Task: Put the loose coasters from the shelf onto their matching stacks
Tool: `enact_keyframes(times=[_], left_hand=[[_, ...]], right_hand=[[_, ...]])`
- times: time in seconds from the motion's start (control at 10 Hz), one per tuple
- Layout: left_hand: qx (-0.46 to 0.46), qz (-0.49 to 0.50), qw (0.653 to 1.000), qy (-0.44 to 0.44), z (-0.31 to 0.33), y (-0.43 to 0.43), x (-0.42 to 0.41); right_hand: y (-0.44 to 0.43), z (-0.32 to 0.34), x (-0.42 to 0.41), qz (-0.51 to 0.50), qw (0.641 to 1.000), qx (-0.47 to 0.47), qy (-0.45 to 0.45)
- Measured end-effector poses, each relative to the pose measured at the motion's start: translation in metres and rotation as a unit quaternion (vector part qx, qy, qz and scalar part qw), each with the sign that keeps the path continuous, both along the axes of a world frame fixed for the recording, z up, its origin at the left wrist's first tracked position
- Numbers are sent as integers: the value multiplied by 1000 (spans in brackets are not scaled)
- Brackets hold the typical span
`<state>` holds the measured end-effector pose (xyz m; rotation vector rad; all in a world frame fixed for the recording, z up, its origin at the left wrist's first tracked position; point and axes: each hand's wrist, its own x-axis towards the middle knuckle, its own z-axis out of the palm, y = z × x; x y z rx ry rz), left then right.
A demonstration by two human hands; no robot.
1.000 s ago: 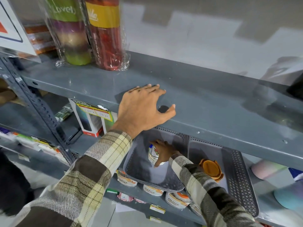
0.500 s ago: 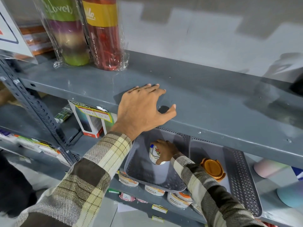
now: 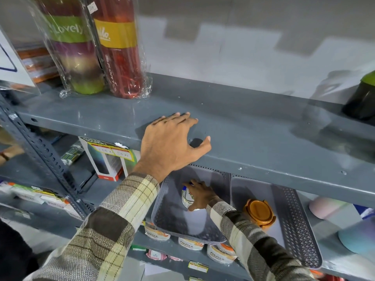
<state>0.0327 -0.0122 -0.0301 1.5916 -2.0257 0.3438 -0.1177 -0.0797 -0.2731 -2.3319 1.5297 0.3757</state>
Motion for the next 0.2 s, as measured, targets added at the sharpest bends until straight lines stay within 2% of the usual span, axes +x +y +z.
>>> enact_keyframes(times=[0.2], left_hand=[[18, 10, 1000, 12, 1, 1, 1]], right_hand=[[7, 2, 0, -22, 998, -34, -43]])
